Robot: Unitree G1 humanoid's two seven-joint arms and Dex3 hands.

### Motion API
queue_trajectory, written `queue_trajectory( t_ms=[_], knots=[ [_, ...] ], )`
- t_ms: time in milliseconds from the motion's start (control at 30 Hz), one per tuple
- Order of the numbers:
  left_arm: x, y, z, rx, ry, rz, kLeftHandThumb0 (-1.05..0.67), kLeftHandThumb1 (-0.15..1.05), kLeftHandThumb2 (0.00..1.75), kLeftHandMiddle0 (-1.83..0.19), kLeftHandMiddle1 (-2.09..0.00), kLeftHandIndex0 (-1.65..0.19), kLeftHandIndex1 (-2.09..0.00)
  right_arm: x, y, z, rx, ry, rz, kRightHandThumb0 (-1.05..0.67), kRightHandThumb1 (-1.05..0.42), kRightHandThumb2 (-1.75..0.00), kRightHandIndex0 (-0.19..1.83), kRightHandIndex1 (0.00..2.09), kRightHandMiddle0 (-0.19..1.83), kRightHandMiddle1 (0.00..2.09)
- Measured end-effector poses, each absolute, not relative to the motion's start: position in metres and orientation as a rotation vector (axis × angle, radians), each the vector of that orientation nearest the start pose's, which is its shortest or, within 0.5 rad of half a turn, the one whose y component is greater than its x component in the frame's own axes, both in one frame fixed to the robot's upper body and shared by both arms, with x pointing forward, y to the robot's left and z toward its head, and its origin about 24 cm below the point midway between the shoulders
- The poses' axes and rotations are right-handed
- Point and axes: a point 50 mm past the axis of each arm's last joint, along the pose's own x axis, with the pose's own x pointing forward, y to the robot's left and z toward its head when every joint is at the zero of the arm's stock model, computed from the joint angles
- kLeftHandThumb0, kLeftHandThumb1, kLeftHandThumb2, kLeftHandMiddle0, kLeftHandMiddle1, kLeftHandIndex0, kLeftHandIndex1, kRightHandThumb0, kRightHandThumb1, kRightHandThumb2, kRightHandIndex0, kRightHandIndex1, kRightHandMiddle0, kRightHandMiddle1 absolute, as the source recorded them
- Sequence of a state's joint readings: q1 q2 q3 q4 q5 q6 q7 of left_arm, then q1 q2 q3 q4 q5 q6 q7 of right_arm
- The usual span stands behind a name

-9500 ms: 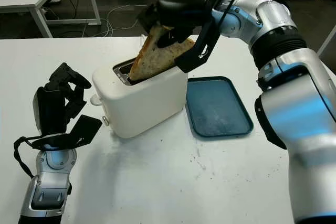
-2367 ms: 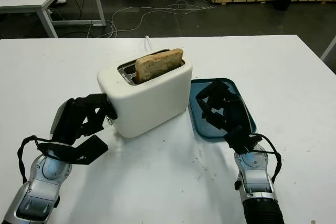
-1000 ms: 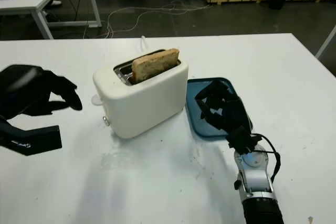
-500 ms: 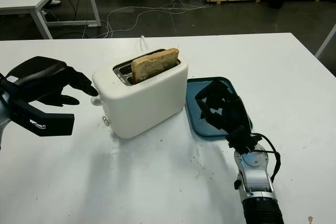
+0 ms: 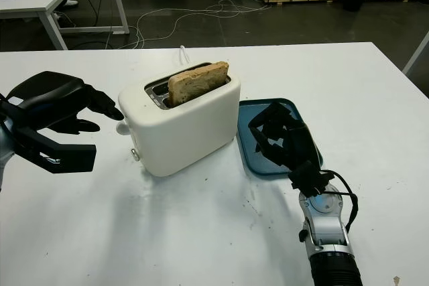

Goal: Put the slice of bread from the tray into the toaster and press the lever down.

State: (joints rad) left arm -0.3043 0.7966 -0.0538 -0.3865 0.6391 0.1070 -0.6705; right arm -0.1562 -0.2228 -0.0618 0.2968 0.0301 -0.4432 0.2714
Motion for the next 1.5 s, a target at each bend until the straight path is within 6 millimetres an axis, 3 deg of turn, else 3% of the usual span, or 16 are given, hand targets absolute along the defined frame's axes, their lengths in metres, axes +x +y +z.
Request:
queue_trajectory(
  t_ms=[600,1500],
  knots=[
    [0.268,0.199,0.189,1.51,-0.126,-0.43,-0.12,0.87,0.0,-1.13,-1.45,-1.09,-0.03,0.276,-0.189,0.059,-0.229,-0.269,0.24,-0.41,-0.92,-0.42,0.8,1.75,0.52,1.75],
    [0.272,0.199,0.18,1.48,-0.108,-0.451,-0.13,0.89,0.0,-1.09,-1.45,-1.05,0.0,0.275,-0.189,0.058,-0.228,-0.269,0.244,-0.41,-0.92,-0.42,0.8,1.75,0.51,1.75]
  ],
)
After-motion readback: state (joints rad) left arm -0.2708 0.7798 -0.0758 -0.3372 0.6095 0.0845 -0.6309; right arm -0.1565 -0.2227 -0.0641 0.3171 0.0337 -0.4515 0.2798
